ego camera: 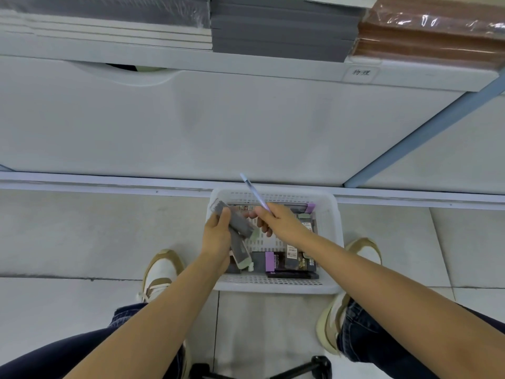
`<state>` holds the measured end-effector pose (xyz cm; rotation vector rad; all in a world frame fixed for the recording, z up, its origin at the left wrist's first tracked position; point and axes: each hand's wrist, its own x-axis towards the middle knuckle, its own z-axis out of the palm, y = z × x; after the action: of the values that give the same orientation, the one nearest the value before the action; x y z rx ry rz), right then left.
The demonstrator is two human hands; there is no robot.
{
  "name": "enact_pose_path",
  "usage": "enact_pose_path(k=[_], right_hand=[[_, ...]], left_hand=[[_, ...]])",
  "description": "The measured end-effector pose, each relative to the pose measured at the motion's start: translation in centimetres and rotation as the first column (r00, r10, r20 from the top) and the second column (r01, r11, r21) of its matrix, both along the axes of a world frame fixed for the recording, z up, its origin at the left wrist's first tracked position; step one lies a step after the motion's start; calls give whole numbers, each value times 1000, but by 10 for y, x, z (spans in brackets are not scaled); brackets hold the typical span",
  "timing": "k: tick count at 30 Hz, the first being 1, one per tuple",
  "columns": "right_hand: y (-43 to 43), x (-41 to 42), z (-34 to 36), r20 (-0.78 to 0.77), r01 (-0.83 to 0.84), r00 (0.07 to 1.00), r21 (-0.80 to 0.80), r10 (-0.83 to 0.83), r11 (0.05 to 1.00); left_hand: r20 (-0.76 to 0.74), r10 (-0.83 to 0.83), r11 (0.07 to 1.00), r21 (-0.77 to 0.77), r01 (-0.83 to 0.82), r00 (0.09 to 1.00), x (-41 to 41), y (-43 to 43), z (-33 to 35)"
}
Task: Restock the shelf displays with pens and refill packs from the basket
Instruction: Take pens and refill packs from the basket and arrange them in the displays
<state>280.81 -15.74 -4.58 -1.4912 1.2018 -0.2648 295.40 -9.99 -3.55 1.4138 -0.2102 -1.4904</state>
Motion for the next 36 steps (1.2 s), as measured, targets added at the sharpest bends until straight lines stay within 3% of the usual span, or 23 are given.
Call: enact_pose_path(k=[4, 8, 11, 14, 17, 20, 22, 24, 28, 36], right_hand=[[-5, -14, -2, -74, -74, 994, 38, 76, 997], [6, -5, -2, 55, -162, 987, 230, 154, 959], [12, 2, -2, 51, -305, 952, 274, 302, 912], [10, -2, -5, 47, -261, 965, 273, 258, 926], [11, -13, -24, -211, -238, 944, 92, 253, 967], [21, -23, -47, -495, -425, 774, 58, 396, 903], [27, -25, -56, -560, -483, 720, 20, 410, 876], [26, -26, -59, -524, -438, 771, -26, 361, 898], [7, -31, -40, -248, -209, 944, 61, 218, 976], [-50, -32, 73, 20, -69, 997, -111, 71, 991]], left_hand=[[77, -2, 1000, 28, -1, 997, 13, -1, -7], [110, -138, 990, 52, 133, 984, 16, 2, -12], [152, -216, 975, 85, 205, 965, 18, 4, -14], [194, -215, 974, 110, 197, 957, 25, 5, -20], [194, -242, 967, 130, 219, 951, 35, 4, -24], [184, -282, 955, 144, 258, 942, 42, 5, -26], [202, -309, 947, 154, 281, 929, 46, 5, -27], [202, -313, 947, 141, 288, 928, 49, 4, -27], [246, -326, 945, 105, 309, 913, 54, 1, -22], [346, -453, 880, 27, 473, 822, 50, -18, 31]])
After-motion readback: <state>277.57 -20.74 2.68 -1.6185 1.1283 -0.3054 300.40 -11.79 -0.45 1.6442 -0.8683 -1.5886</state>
